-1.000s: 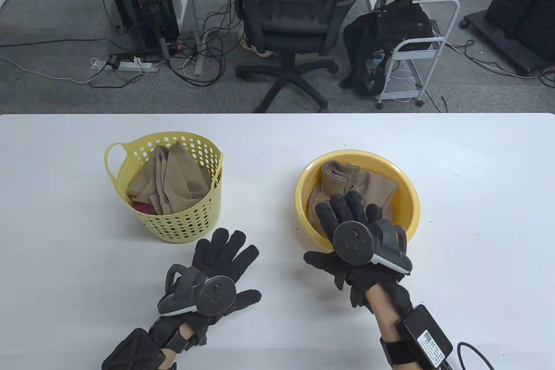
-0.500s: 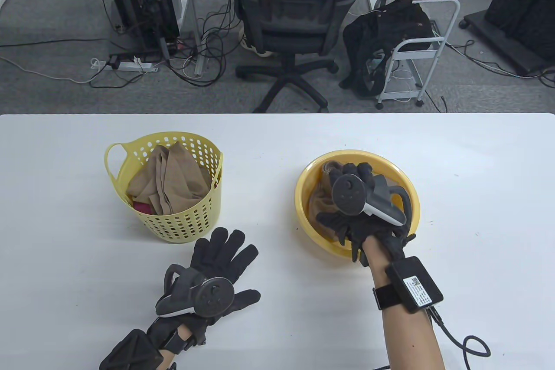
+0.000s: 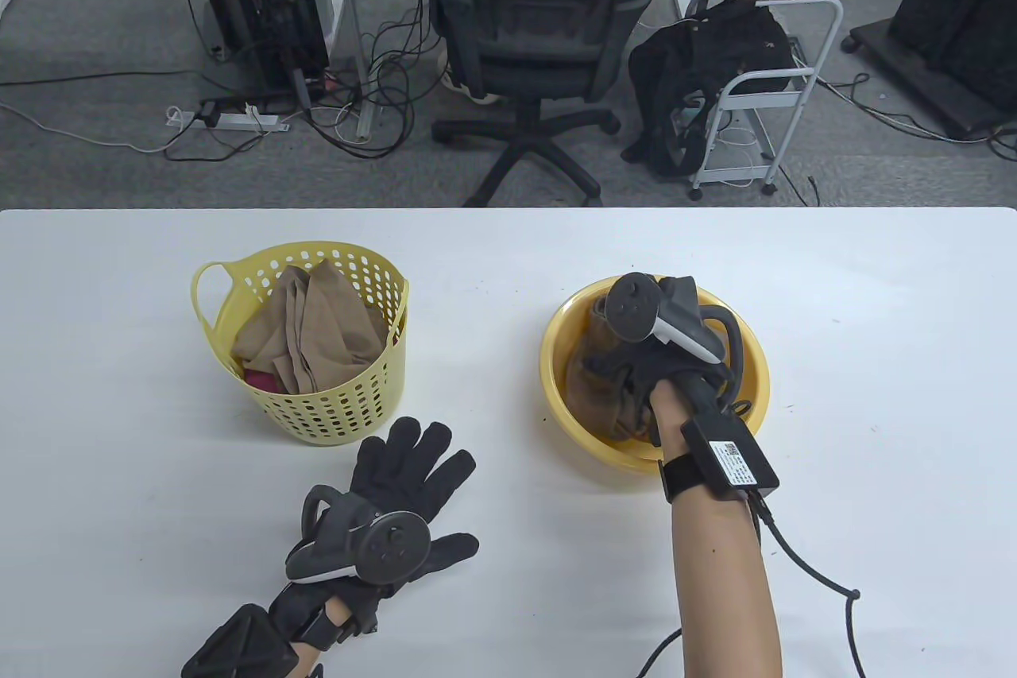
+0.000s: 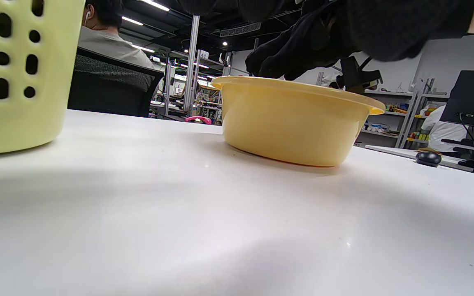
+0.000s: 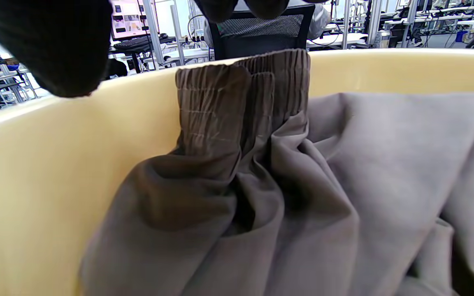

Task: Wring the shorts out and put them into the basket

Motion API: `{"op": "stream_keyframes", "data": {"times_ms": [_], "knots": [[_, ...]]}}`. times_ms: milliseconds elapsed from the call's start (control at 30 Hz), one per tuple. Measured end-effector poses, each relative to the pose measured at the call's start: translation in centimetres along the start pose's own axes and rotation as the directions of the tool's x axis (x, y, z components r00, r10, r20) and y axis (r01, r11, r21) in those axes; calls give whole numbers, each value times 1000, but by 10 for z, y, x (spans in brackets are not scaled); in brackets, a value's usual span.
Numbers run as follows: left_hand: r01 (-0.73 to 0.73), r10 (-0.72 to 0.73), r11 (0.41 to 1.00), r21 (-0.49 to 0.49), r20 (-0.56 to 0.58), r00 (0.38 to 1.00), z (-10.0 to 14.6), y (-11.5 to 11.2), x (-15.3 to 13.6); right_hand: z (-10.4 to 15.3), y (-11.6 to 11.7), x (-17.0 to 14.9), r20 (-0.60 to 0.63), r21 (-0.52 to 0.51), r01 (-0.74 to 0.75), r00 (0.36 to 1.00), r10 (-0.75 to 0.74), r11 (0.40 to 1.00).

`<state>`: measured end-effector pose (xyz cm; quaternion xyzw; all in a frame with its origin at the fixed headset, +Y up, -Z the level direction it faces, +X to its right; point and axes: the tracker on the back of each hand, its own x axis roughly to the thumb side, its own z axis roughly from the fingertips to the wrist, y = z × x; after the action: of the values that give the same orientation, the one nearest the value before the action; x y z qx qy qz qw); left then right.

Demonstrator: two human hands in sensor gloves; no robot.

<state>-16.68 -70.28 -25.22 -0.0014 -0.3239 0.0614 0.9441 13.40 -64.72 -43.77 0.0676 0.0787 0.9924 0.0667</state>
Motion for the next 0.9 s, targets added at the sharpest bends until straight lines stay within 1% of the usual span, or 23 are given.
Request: {"op": "stream_keyframes", "data": {"times_ms": [200,333,467,667,833,900], "knots": [[1,-1,1000,0,0,1000,0,0,0,-10,8,-4,-33,23,35,999,-34,999],[-8,8,1000,0,-1,1000,0,0,0,-14,12,-7,-47,41,28,999,-26,999],[-5,5,1000,-3,1,1000,0,1,0,-15,17,-8,-53,55,55,997,-52,997],[-6,6,1000,3,-2,1000,0,1,0,-14,20,-10,-58,33,86,995,-84,996],[-5,5,1000,1,1,1000,0,1,0,-13,22,-9,-63,7,61,996,-60,998],[-6,6,1000,1,2,1000,0,1,0,-13,24,-7,-63,-19,55,996,-56,998]]}}
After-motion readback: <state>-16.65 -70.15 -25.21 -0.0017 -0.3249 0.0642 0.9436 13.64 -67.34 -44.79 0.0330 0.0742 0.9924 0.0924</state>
